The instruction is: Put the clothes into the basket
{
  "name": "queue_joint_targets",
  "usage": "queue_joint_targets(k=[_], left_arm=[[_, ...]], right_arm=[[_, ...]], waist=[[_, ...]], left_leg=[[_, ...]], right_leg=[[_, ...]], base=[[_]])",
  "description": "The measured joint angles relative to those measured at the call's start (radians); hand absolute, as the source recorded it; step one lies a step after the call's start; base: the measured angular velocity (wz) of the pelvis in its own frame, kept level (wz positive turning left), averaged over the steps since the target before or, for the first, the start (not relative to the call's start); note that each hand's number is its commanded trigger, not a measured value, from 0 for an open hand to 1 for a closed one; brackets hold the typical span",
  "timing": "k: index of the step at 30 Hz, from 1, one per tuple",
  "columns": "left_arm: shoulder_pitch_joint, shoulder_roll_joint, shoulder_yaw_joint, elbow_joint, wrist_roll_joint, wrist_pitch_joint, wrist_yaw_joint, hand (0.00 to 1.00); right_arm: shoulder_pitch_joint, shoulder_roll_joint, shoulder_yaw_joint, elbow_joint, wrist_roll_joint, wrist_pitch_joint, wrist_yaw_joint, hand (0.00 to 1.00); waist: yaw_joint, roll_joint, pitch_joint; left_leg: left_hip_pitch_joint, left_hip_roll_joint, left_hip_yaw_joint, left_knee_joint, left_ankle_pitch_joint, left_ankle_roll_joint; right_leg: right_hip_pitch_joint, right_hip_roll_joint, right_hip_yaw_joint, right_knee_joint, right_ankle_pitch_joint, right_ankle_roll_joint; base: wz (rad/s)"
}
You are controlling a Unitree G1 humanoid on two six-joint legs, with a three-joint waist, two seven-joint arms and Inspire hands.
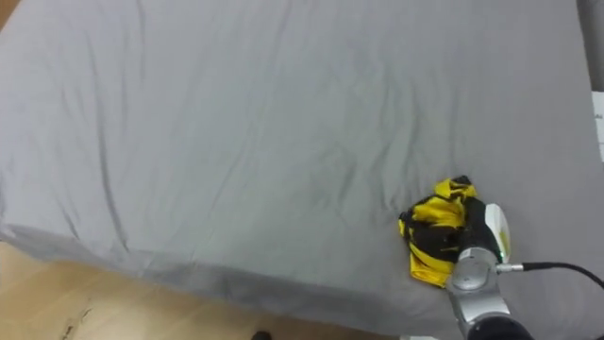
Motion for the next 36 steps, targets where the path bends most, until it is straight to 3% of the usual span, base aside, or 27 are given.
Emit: queue_joint_targets(k=[8, 11, 15, 18, 20, 25, 29, 31, 36], left_arm=[[-0.015, 0.002, -0.016, 0.012, -0.001, 0.002, 0.001, 0.00], [-0.007, 0.005, -0.017, -0.008, -0.010, 0.001, 0.001, 0.00], [0.014, 0.010, -0.011, -0.038, 0.001, 0.001, 0.014, 0.00], [0.040, 0.010, 0.004, -0.075, 0.016, -0.004, 0.024, 0.00], [0.057, 0.010, 0.033, -0.106, 0.021, -0.016, 0.035, 0.00], [0.070, 0.005, 0.130, -0.158, 0.020, -0.049, 0.038, 0.00], [0.066, -0.005, 0.152, -0.159, 0.022, -0.050, 0.038, 0.00], [0.066, -0.008, 0.152, -0.164, 0.023, -0.051, 0.036, 0.00], [0.072, -0.019, 0.169, -0.176, 0.031, -0.042, 0.010, 0.00]], right_arm=[[0.022, 0.005, 0.000, 0.010, 0.016, 0.018, 0.011, 1.00], [0.033, 0.004, 0.010, 0.001, 0.033, 0.034, 0.036, 1.00], [0.076, 0.004, 0.007, -0.048, 0.046, 0.055, 0.054, 1.00], [0.120, 0.007, -0.004, -0.126, 0.046, 0.084, 0.056, 1.00], [0.145, 0.006, -0.023, -0.204, 0.043, 0.084, 0.062, 1.00], [0.252, 0.004, -0.082, -0.415, 0.041, 0.079, 0.092, 1.00], [0.272, 0.004, -0.142, -0.470, 0.034, 0.080, 0.094, 1.00], [0.272, 0.003, -0.182, -0.502, 0.033, 0.080, 0.091, 1.00], [0.294, -0.004, -0.267, -0.540, 0.033, 0.087, 0.090, 1.00]], waist=[[-0.006, 0.028, -0.0021], [-0.012, 0.027, -0.0045], [-0.020, 0.011, -0.0135], [-0.027, -0.001, -0.0172], [-0.047, -0.009, -0.0163], [-0.079, -0.056, -0.0201], [-0.110, -0.059, -0.0209], [-0.135, -0.052, -0.0181], [-0.177, -0.037, -0.0217]], left_leg=[[0.024, -0.002, 0.003, -0.008, 0.000, 0.000], [0.044, -0.004, 0.008, -0.014, 0.000, 0.000], [0.077, -0.005, 0.022, -0.042, 0.004, 0.002], [0.136, -0.006, 0.038, -0.078, 0.004, 0.002], [0.171, -0.006, 0.044, -0.097, 0.004, 0.002], [0.275, -0.006, 0.091, -0.135, 0.004, 0.002], [0.325, -0.004, 0.114, -0.143, 0.001, 0.005], [0.339, -0.003, 0.124, -0.143, -0.002, 0.008], [0.366, 0.000, 0.127, -0.143, -0.011, 0.010]], right_leg=[[0.020, -0.002, 0.001, 0.000, 0.000, 0.000], [0.049, 0.000, 0.006, -0.031, -0.005, 0.006], [0.063, -0.001, 0.024, -0.030, -0.005, 0.007], [0.098, -0.002, 0.041, -0.031, -0.006, 0.009], [0.123, -0.002, 0.049, -0.033, -0.007, 0.011], [0.201, -0.001, 0.089, -0.050, -0.009, 0.014], [0.233, 0.000, 0.134, -0.049, -0.008, 0.020], [0.238, 0.001, 0.153, -0.047, -0.006, 0.023], [0.253, 0.005, 0.184, -0.046, -0.005, 0.025]], base=[[0.00], [-0.03], [-0.10], [-0.15], [-0.19], [-0.22], [-0.32], [-0.32], [-0.18]])
